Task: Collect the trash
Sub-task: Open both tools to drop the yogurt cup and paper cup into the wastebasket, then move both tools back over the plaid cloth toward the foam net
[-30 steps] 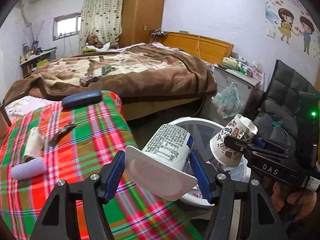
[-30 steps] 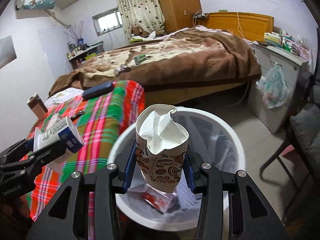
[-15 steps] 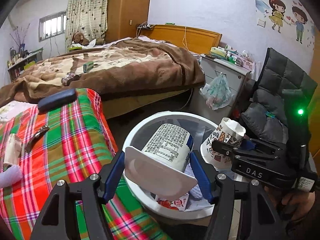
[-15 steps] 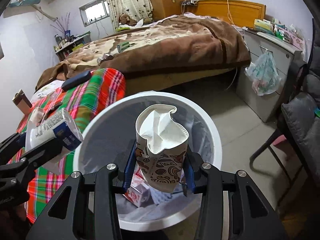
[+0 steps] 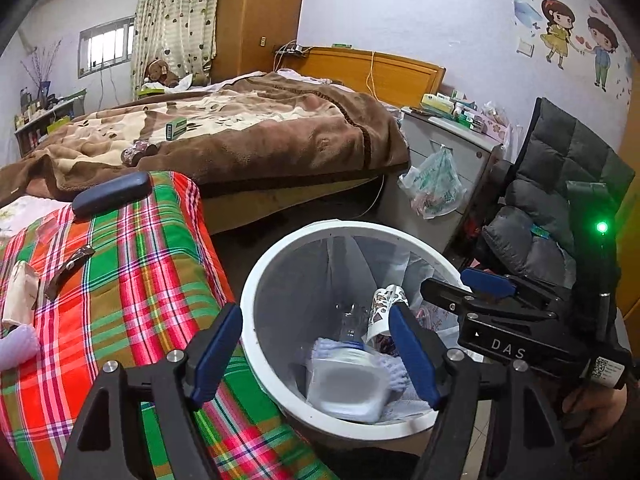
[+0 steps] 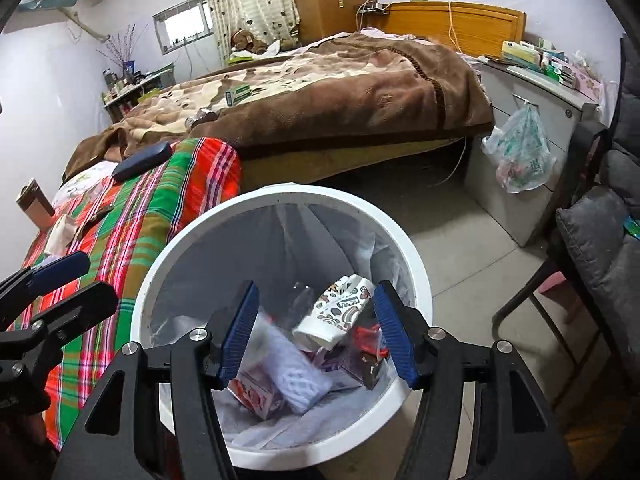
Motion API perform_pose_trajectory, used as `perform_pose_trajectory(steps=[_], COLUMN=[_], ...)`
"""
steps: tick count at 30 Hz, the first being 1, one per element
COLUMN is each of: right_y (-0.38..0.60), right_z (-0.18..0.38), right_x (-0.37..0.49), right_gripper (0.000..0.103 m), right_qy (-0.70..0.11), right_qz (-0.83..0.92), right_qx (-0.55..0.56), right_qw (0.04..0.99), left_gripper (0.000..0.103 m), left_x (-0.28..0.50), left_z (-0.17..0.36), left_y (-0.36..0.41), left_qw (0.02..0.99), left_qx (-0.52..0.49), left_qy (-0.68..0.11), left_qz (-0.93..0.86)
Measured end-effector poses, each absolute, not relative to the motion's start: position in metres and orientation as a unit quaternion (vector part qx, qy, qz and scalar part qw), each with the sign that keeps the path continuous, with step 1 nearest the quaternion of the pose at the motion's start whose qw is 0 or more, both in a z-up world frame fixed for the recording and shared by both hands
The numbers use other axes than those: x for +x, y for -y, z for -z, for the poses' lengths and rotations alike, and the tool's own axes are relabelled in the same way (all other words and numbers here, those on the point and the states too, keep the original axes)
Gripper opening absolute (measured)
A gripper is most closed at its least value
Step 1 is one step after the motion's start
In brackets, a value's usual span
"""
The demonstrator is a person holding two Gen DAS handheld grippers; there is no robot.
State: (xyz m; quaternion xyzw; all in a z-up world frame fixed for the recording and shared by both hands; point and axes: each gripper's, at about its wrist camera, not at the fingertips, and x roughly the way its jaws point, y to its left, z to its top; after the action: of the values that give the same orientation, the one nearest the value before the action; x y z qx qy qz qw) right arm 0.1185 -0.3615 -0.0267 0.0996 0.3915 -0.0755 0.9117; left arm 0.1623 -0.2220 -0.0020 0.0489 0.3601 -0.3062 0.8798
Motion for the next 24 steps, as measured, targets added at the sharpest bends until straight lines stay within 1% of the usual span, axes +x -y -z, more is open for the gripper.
perform_pose_trajectory(steps=[13, 24], right_y=[0.344, 0.321], right_z=[0.015, 0.011], right_x=[0.116, 0.120], right_gripper=[0.061, 0.061], right_qy=[-0.373, -0.362], right_qz=[0.068, 0.042], right_qx=[0.098, 0.099], right_qw=[0.920, 0.926], left_gripper=[0.075, 0.075], left_x=[0.156, 0.157], left_z=[-0.013, -0.017], left_y=[0.185, 0.133], left_qw=[0.894, 0.909], left_qx=[0.032, 0.019], left_qy=[-0.345, -0.337], left_qz=[0.284, 0.244])
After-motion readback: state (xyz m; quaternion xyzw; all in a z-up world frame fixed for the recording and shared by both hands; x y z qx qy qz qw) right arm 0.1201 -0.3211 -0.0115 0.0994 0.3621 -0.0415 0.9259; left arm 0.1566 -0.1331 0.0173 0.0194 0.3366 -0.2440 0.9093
